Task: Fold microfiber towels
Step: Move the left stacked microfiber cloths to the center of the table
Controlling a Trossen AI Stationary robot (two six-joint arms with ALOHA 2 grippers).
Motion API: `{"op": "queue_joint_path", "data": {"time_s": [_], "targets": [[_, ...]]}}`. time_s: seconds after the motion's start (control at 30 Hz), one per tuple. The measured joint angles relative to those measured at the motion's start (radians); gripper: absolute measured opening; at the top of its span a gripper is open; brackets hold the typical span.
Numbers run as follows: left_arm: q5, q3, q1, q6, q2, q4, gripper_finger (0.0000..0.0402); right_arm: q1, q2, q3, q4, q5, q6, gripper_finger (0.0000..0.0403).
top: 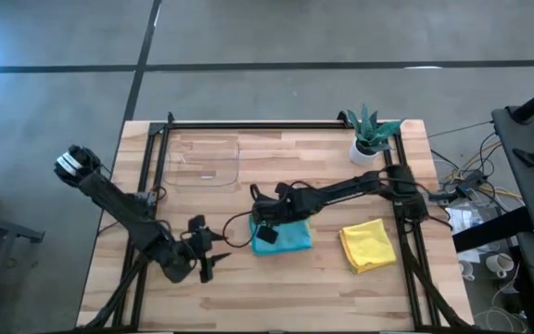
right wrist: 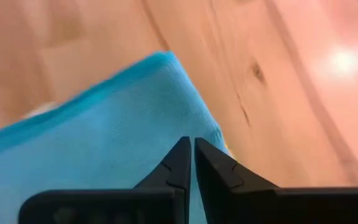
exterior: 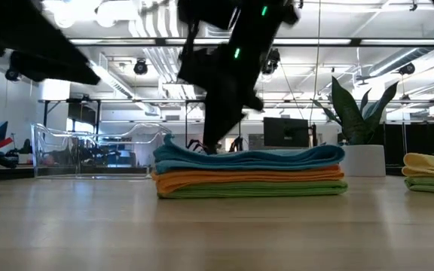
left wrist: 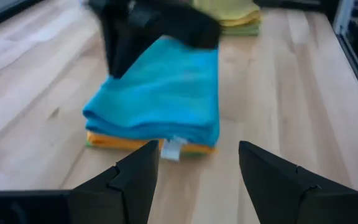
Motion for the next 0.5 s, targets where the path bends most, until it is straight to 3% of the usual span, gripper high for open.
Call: {"op": "queue_joint_path", "data": {"time_s": [0.2,0.37,0.5], "targets": [[0.012,0.006,0.123,0.113,0.093,0.124,0.0206,0.069,-0.168,-0.106,-0.014,0.031,0.017,0.0017],[0.162,0.052,0.247,0.246,0.201,0.230,0.0206,0.119,-0.324,-0.325,0.092,0.024,0.035,0.0017],[0.340,0.100,0.301,0.373,0.301,0.294,0.0206,0.148,-0.370,-0.457,0.143,-0.100,0.025,0.0017]]}}
